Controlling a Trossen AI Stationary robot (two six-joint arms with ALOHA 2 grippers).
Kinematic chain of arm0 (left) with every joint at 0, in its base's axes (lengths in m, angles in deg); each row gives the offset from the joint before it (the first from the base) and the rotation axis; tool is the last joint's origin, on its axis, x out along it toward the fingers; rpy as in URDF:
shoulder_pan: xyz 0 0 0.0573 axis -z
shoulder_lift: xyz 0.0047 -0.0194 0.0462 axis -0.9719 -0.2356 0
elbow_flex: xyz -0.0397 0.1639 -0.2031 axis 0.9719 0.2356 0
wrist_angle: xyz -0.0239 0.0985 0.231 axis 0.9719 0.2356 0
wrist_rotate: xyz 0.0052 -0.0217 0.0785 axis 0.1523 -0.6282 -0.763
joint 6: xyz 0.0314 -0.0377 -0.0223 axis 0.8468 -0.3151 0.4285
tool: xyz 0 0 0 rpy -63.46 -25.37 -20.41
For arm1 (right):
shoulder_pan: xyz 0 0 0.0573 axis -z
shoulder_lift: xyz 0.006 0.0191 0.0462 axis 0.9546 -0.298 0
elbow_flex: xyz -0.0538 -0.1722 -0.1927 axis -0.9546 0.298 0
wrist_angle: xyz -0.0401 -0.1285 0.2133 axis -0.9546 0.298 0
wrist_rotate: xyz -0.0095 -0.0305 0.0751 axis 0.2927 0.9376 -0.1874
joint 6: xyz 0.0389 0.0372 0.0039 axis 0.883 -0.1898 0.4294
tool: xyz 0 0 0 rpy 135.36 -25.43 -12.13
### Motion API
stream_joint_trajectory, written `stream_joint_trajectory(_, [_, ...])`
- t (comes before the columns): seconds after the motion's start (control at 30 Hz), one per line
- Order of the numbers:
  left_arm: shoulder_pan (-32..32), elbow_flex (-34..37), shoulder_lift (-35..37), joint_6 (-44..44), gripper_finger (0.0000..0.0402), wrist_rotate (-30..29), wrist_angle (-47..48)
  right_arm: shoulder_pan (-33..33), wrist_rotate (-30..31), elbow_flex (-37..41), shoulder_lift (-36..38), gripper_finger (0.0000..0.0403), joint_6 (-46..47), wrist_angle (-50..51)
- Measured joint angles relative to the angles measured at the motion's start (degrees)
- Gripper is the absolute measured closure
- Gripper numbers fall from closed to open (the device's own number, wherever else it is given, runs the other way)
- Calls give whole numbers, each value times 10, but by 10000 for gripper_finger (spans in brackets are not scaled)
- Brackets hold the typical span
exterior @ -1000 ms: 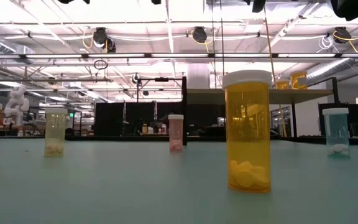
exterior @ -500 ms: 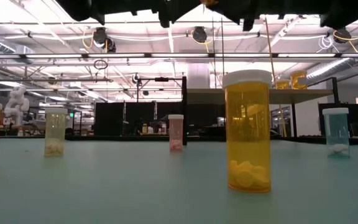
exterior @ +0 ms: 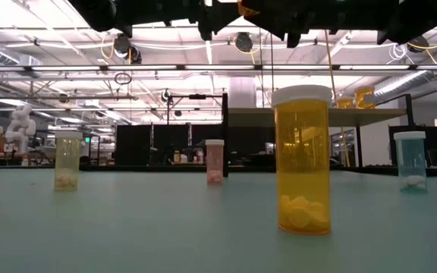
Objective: Pick and place medicine bottles onto shelf by color
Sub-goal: Put the orange pill bottle on the shelf
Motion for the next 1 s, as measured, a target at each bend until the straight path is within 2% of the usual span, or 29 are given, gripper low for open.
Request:
stream_joint_trajectory(0.23, [0, 0, -14, 3, 139, -2, -26, 0, -3, 0, 0, 218, 0, 1])
stream_joint_trajectory(0.47, [-1, 0, -18, 5, 187, -3, -37, 0, -4, 0, 0, 218, 7, 4])
stream_joint_trajectory(0.63, [-1, 0, -18, 7, 203, -3, -37, 0, -4, 0, 0, 218, 7, 6])
stream_joint_trajectory(0.83, [-1, 0, -18, 7, 205, -3, -37, -1, 3, -1, 0, 213, 8, 9])
stream_joint_trajectory(1.0, [-8, 0, -18, 8, 206, -2, -35, -8, 66, -1, 3, 162, 15, 41])
